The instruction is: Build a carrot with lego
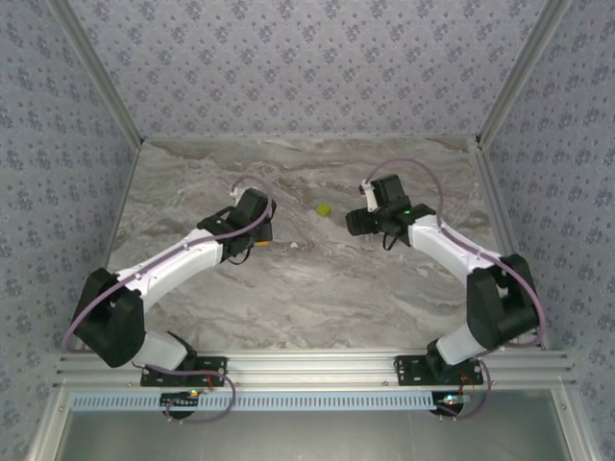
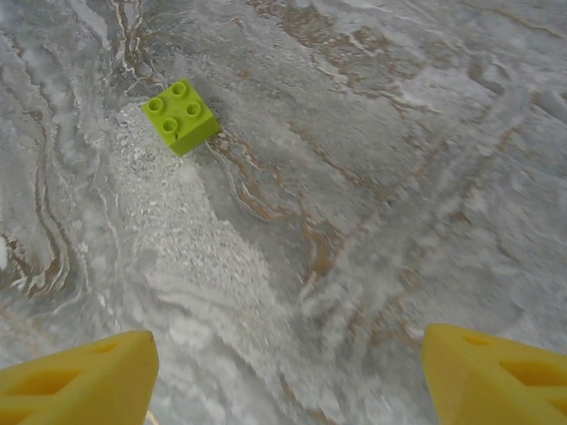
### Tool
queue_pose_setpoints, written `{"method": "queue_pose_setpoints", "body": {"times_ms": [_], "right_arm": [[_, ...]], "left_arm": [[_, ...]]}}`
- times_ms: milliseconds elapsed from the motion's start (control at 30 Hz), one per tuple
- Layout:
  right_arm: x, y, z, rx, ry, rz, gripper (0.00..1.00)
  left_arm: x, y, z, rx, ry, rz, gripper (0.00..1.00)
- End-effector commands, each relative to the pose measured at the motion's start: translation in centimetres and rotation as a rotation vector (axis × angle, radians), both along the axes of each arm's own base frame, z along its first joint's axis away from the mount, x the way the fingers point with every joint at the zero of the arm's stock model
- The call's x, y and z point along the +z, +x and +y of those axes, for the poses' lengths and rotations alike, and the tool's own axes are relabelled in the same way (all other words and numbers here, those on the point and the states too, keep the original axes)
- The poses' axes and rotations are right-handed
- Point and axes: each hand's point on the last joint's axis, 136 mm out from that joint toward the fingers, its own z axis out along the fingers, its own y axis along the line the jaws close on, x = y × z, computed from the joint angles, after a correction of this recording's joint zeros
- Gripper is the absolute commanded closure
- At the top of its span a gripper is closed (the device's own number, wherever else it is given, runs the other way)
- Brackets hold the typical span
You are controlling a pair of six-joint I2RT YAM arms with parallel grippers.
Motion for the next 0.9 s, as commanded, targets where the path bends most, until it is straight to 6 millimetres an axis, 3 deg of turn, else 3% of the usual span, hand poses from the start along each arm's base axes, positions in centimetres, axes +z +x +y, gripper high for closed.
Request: {"method": "queue_pose_setpoints", "body": {"times_ms": [0,100,233,433,867], "right_arm": [[0.2,2.3,2.4,0.084,0.013,-0.128,0.2],[-0.7,2.7,4.8,0.25,0.062,-0.146,0.21],[-1.9,3.6,5.9,0.373,0.093,-0.079,0.21],[-3.4,5.4,6.8,0.462,0.123,0.011,0.21],[-6.9,6.2,8.4,0.525,0.078,0.116,0.22]], "left_arm": [[-0.8,-1.0,3.9,0.325,0.018,-0.003,0.77],[-1.3,-1.9,5.2,0.443,0.037,0.02,0.77],[-2.3,-2.7,6.0,0.548,0.009,0.016,0.74],[-3.6,-2.6,5.3,0.592,-0.008,-0.006,0.64],[-5.2,-1.8,2.4,0.564,0.045,0.031,0.62]]}}
